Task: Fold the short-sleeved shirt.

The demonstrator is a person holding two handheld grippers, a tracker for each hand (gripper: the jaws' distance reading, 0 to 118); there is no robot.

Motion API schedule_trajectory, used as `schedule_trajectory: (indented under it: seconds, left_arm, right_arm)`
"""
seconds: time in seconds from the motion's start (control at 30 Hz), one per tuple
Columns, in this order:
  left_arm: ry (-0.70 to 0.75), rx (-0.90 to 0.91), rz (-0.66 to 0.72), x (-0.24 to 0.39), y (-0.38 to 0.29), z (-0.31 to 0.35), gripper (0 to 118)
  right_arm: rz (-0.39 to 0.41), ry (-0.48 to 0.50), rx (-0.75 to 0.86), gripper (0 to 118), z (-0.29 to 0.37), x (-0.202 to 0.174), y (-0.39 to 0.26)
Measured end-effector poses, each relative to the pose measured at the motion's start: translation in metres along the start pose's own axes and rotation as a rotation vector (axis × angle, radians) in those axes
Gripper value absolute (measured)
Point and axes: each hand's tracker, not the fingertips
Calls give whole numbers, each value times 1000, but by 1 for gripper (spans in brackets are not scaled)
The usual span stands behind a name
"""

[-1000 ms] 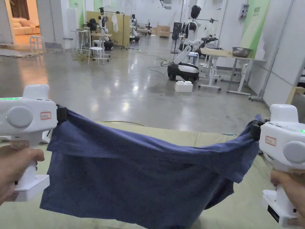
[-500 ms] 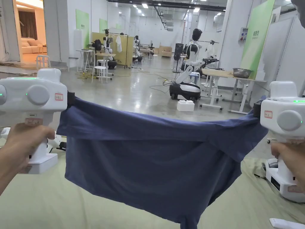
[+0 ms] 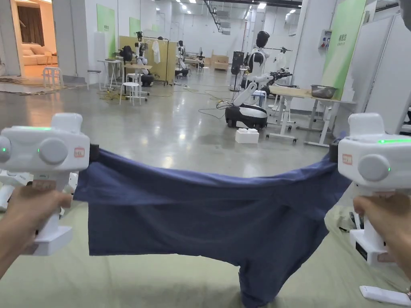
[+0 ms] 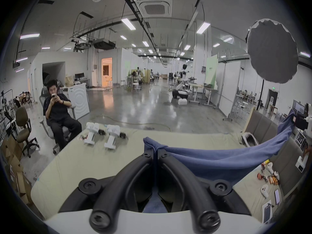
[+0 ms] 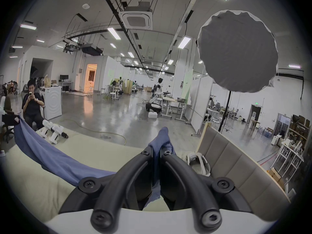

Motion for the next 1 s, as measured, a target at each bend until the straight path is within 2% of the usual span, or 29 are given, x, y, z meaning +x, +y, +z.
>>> schedule_trajectory:
  seconds: [0.1,0.23,0.43,0.73,1.0]
  left_arm:
    - [-15,-54,14,-5,-45,-1,6]
    - [-42,-98,21,-12,-107,17,6]
    - [-84,-161,117,-34,-175,45,6]
    - [-97,-169,140,-47,-228,129,6]
    - [-59,-212,132,-52,-252,171,6]
  right_arm:
    - [1,0,-46,8,9,-5,-36]
    - [52,7,-98,8,28,-9,-87]
    - [26,21,-157,8,78,-7,-148]
    - [17,62,-175,8,178,0,-191]
    - [2,98,-242,8,224,-2,-213]
